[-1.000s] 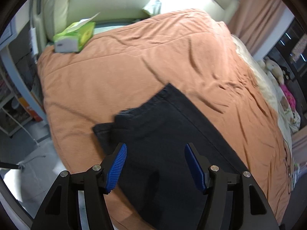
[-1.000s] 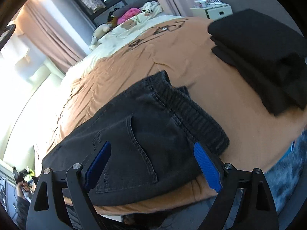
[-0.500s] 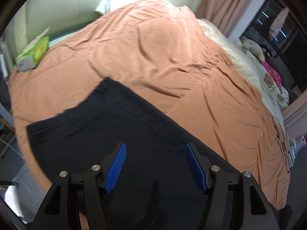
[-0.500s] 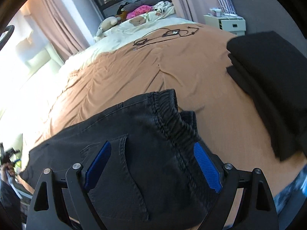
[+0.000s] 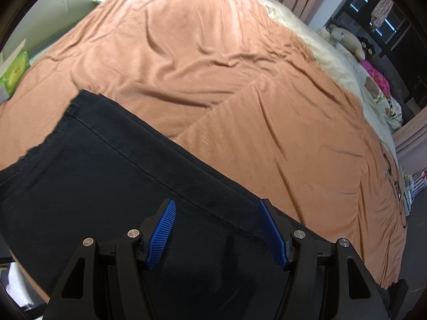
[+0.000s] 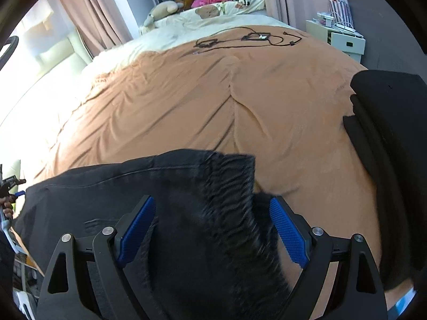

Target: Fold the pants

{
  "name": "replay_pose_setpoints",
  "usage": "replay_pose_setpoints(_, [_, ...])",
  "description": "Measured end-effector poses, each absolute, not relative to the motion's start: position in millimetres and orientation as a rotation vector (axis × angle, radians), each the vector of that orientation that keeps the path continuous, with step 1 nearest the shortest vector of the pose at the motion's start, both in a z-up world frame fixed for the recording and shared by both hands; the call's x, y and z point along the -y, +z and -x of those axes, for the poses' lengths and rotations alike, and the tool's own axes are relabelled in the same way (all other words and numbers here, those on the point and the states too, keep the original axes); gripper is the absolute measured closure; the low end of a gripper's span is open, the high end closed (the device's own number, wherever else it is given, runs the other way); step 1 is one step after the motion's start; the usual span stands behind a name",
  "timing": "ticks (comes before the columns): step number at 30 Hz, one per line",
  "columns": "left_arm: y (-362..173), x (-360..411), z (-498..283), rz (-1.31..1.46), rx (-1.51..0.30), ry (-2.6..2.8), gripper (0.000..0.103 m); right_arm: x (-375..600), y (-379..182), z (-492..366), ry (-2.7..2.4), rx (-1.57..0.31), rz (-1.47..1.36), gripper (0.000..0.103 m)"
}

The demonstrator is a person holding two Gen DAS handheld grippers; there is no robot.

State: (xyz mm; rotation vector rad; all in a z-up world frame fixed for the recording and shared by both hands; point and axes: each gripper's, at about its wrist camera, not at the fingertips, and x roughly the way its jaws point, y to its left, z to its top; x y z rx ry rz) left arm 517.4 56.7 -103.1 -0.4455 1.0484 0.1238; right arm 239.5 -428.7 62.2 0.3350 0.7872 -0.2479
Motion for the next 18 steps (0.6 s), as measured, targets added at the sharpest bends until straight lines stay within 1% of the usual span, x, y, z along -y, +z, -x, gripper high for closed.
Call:
replay_pose_setpoints(8, [-131,-45,-540,0.437,-1.12,0.157,0.037,438,55,-286,-0.199,-0.9,-0.269,0.015])
replay_pose_setpoints(9, [-134,-44,-542,0.444,-1.126,0.158,0.037,437,55,-292,-0.183,-0.911,-0.253,0.018])
replay_pose_setpoints(10, [-137,-44,-544,0.451,-1.132,0.158,0.037,436,54,-297,-0.178,-0.922,-0.232,0.024])
replay_pose_setpoints(11, [-140,-44,-545,0.457,-1.14,0.16,0.037,435,52,-303,-0.174,-0.937,-0.208,0.044])
replay_pose_setpoints(13, [-144,-45,-548,0.464,-1.153,0.171,0.037,432,49,-310,-0.173,-0.966,-0.172,0.051])
replay_pose_setpoints(14, [-147,-45,-549,0.469,-1.161,0.178,0.037,429,50,-311,-0.178,-0.961,-0.146,0.059])
replay_pose_setpoints(15, [-149,-44,-552,0.474,-1.169,0.185,0.037,425,51,-312,-0.174,-0.956,-0.126,0.064])
replay_pose_setpoints(16, [-151,-45,-552,0.48,-1.176,0.191,0.037,422,52,-312,-0.177,-0.951,-0.108,0.066])
replay_pose_setpoints(18, [-152,-46,-553,0.486,-1.184,0.218,0.042,420,56,-308,-0.196,-0.932,-0.103,0.07])
